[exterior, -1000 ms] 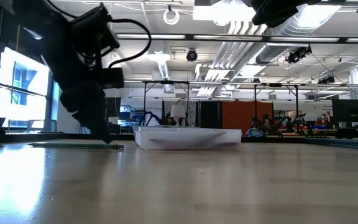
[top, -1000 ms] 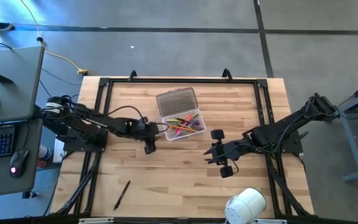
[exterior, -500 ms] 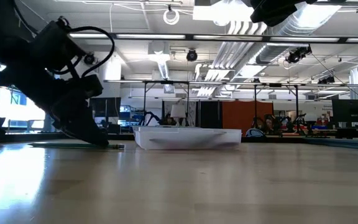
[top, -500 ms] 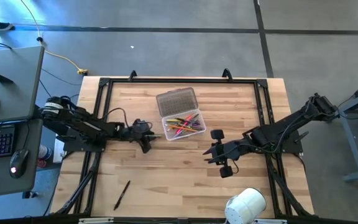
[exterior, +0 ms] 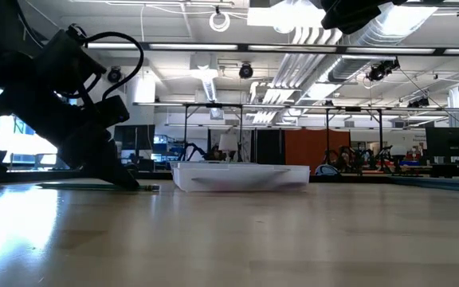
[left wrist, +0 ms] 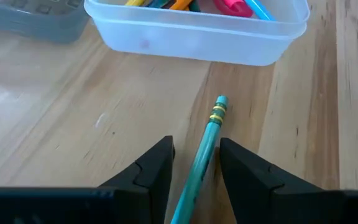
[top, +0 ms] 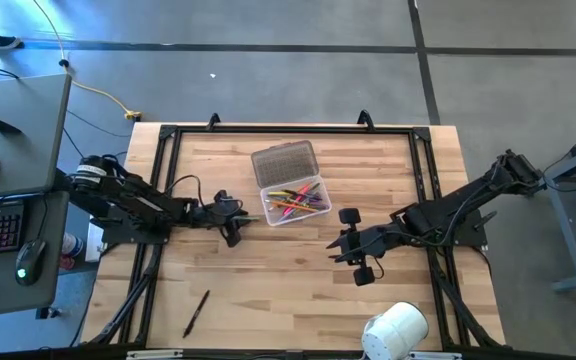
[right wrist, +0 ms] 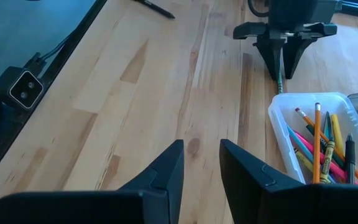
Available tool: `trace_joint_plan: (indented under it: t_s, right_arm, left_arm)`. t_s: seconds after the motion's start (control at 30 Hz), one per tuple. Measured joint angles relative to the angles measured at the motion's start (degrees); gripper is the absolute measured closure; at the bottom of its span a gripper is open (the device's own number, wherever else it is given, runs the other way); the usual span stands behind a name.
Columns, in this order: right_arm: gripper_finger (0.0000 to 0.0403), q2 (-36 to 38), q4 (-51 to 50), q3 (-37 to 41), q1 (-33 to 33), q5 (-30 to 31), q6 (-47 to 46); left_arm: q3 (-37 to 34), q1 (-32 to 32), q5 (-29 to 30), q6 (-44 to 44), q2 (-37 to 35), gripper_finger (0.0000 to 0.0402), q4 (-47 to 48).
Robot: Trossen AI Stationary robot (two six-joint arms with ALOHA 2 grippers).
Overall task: Pick & place school supplies into a supply box
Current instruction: Put the light blue pencil into the supply box
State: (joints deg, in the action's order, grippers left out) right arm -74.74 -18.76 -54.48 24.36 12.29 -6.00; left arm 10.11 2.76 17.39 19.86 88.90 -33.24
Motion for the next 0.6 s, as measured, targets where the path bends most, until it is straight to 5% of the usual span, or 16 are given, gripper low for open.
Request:
trace_joint_plan:
  t_s: [0.6]
  right_arm:
    - [0.0316, 0.00, -0.10, 0.00, 0.03, -0.02, 0.02]
  left_arm:
    - [-0.33, -0.07, 4.99, 1.54, 13.14, 0.0232, -18.54]
